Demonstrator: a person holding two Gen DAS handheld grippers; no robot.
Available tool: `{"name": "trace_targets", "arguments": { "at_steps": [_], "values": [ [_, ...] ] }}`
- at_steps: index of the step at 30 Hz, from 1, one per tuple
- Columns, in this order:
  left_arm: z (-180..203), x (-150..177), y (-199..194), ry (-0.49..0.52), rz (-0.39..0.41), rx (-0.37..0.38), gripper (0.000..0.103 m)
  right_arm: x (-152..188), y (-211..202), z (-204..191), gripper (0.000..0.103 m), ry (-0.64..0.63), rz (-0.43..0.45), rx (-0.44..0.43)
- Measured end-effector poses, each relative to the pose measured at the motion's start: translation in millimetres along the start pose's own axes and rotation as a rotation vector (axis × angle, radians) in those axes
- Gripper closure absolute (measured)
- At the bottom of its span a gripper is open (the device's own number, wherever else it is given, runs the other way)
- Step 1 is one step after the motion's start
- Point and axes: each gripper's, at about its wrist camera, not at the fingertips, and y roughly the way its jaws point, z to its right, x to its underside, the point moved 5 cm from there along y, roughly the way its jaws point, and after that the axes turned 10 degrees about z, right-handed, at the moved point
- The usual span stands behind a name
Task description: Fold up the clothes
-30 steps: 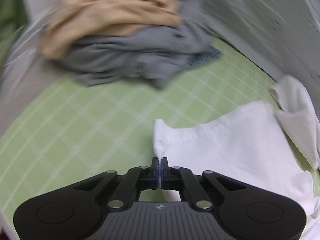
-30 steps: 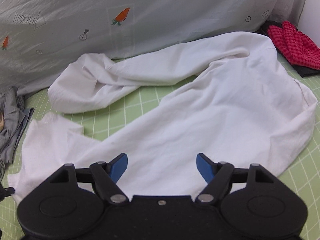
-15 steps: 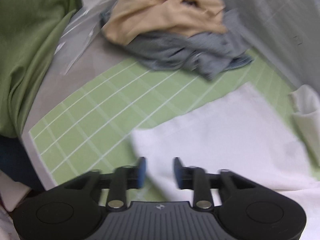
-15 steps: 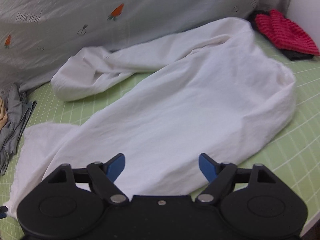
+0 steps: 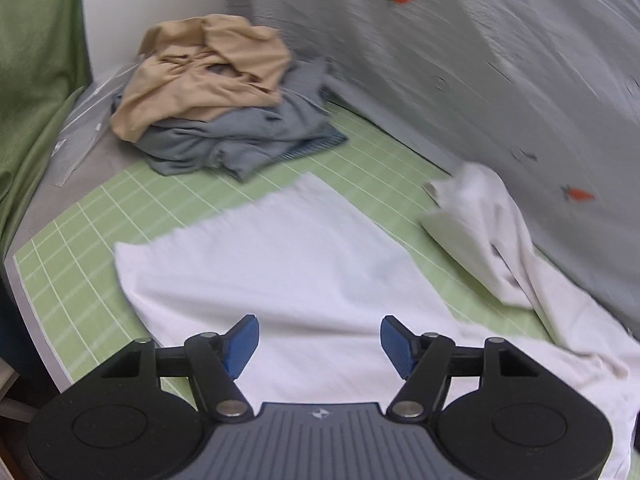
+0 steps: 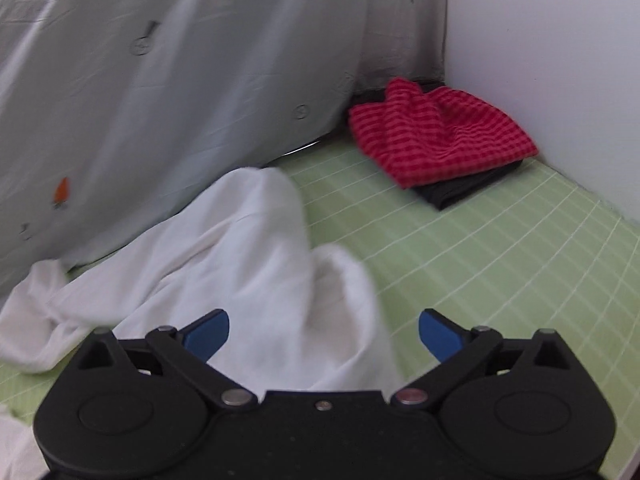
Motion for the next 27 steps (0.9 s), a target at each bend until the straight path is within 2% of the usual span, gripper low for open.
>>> {"name": "trace_targets", "arguments": {
  "at_steps": [5,11,13,14,15,16,17,18,22,24,27],
  "values": [
    [38.2,14.3,-8.9,0.013,-0.009,-0.016,0.035,-8.1,68.0,15.2,0.023,-0.005,-0.072,-0.054],
    [69.7,16.7,-19.1,0.074,-0.003,-0.052,0.035,2.6,115.7,17.1,0.026,0.051,-0.167,-0.106],
    [78.1,17.9,-18.7,0.081,-0.006,-0.055,0.035,4.1,120.4,19.5,0.033,0.055,-0.177,-0.136],
    [82.7,18.8,-18.9,0.082,-0.012,-0.045,0.035,4.6,121.9,21.4,0.05,0.061,-0.184,-0.153],
    [87.4,19.8,-19.2,0.084,-0.018,-0.033,0.035,4.5,122.2,24.4,0.062,0.067,-0.191,-0.164],
    [92.8,20.8,-20.3,0.091,-0.019,-0.019,0.035,4.1,121.4,27.8,0.065,0.068,-0.196,-0.169],
    [98.4,21.9,-21.8,0.099,-0.019,-0.005,0.035,3.7,119.9,31.0,0.079,0.058,-0.197,-0.17],
    [104.1,23.5,-23.3,0.111,-0.017,0.006,0.035,3.5,117.6,34.4,0.086,0.039,-0.191,-0.175],
    [120.5,31.2,-31.7,0.154,-0.008,0.042,0.035,-2.4,92.0,49.8,0.092,0.004,-0.102,-0.214],
    [124.8,36.1,-37.3,0.167,-0.002,0.049,0.035,-15.5,56.6,66.6,0.093,0.004,0.01,-0.166],
    [122.0,45.6,-48.4,0.187,0.003,0.047,0.035,-35.4,-11.8,106.5,0.093,0.023,0.214,-0.036]
  ]
}}
